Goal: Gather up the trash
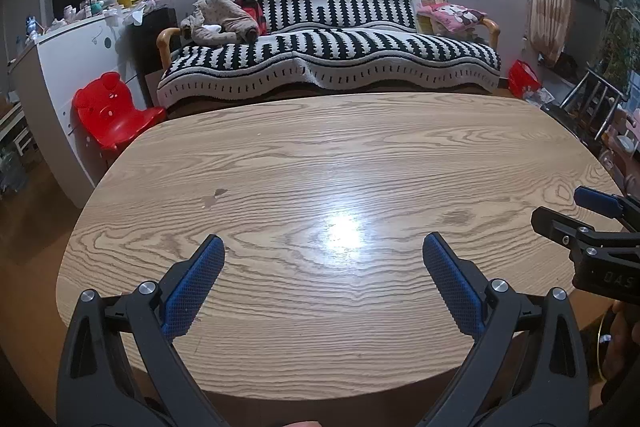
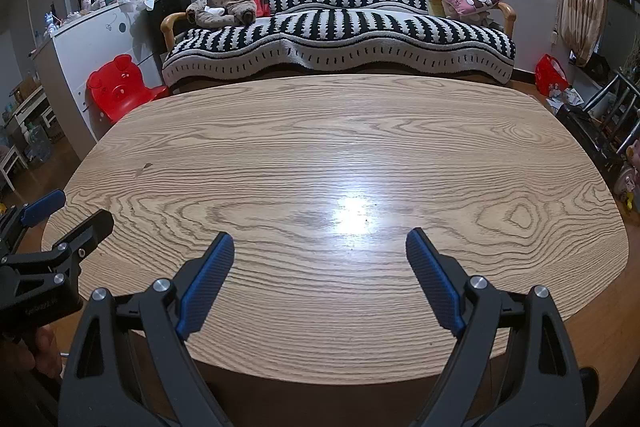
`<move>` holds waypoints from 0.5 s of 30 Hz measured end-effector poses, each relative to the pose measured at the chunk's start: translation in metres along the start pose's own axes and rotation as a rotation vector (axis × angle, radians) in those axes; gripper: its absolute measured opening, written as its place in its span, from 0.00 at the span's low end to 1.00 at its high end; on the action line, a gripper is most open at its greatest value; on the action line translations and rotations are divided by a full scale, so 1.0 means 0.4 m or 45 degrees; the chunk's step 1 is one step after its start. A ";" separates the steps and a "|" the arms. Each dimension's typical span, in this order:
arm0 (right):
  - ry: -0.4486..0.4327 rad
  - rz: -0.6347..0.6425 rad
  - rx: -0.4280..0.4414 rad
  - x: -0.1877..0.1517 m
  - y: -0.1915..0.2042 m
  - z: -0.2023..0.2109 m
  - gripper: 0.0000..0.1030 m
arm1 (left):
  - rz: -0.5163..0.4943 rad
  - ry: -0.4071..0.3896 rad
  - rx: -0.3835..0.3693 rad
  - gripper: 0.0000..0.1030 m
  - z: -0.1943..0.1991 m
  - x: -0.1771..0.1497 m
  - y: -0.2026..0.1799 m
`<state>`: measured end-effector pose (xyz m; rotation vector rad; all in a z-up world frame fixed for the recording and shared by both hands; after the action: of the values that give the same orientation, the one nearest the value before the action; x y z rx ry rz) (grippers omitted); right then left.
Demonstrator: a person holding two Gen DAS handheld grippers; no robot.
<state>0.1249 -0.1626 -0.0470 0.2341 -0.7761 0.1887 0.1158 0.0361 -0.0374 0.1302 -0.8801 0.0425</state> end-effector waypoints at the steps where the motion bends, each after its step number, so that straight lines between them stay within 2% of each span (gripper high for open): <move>1: 0.000 -0.001 -0.001 0.001 -0.002 0.000 0.82 | 0.000 0.000 0.001 0.94 0.000 0.000 0.001; 15: 0.000 0.000 -0.002 0.001 -0.007 0.002 0.82 | -0.019 -0.018 0.005 0.94 0.005 0.005 -0.002</move>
<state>0.1252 -0.1656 -0.0466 0.2324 -0.7759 0.1878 0.1155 0.0350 -0.0348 0.1407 -0.8929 0.0295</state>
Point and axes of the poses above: each gripper's, at about its wrist camera, not at the fingertips, and z roughly against the way its jaws point, y to its left, x to its top, the point moved 5 cm from there along -z, roughly the way its jaws point, and after that the axes turned 5 degrees about x, right-handed, at the moved point
